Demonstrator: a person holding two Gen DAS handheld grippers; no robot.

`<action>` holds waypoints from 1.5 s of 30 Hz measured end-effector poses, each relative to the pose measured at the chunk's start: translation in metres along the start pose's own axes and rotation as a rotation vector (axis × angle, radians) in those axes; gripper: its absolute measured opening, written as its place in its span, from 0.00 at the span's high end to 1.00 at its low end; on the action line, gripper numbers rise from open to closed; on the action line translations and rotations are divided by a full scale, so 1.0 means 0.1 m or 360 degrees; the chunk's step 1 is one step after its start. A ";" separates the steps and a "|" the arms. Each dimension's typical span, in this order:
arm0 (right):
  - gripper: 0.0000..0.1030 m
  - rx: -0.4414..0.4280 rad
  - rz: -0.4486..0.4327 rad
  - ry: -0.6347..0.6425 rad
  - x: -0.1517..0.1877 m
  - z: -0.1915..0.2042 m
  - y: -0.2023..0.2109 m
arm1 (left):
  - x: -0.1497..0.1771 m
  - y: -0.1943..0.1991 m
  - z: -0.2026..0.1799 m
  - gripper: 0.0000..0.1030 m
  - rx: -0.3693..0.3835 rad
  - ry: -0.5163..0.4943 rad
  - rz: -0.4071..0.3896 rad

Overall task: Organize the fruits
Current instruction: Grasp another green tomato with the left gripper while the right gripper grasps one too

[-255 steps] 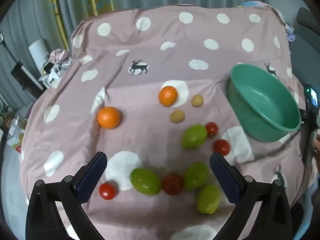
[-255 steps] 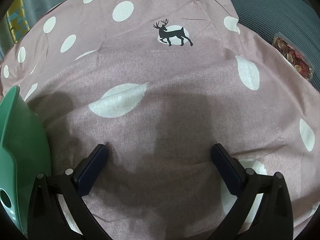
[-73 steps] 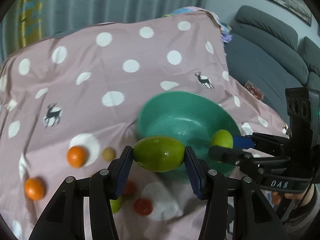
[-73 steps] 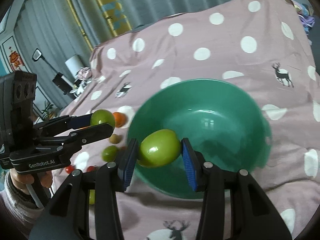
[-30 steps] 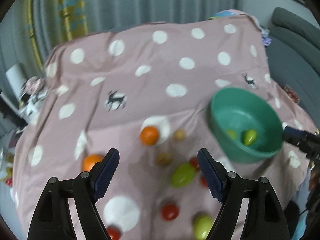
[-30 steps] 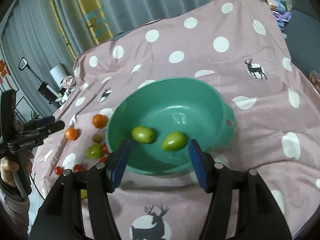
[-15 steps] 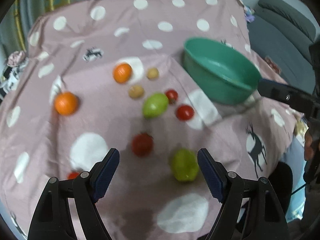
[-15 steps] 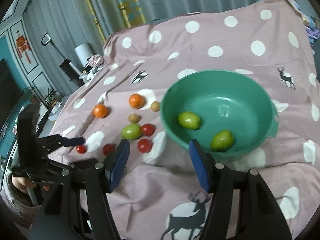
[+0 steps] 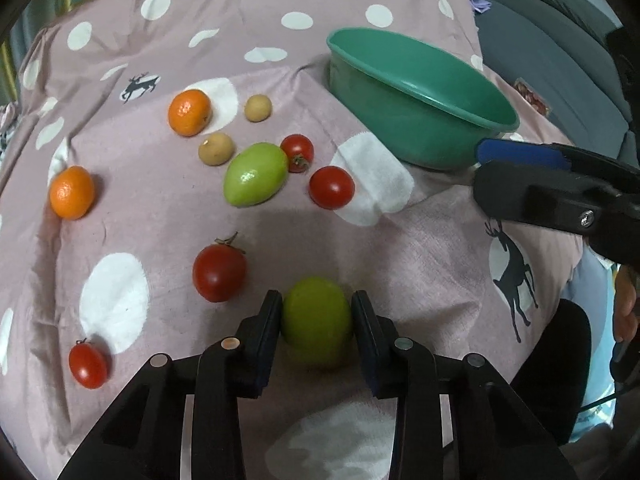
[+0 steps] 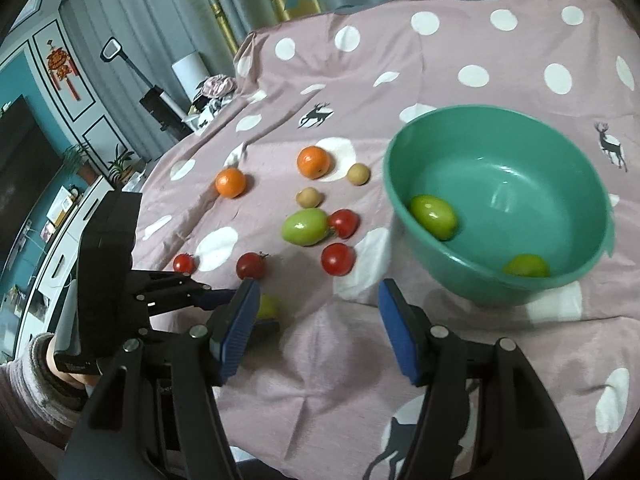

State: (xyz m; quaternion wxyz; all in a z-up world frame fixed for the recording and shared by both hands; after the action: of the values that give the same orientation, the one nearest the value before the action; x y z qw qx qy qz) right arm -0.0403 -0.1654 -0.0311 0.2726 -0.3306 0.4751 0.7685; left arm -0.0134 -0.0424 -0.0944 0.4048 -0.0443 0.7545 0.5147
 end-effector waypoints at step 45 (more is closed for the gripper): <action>0.64 0.0100 0.0280 0.0072 -0.19 0.17 -1.51 | -0.04 0.57 1.04 0.65 -0.0064 0.0341 -0.0317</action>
State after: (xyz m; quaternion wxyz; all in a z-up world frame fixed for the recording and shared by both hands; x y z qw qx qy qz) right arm 0.0776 -0.0912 -0.0940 0.2035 -0.2960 0.5322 0.7666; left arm 0.0206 0.0671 -0.0639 0.3699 -0.1818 0.7748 0.4794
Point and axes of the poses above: each gripper's, at about its wrist camera, not at the fingertips, and y roughly against the way its jaws point, z to its left, x to its underside, the point moved 4 cm from there along -y, roughly the way its jaws point, and after that the axes turned 12 degrees about -z, right-handed, at the moved point
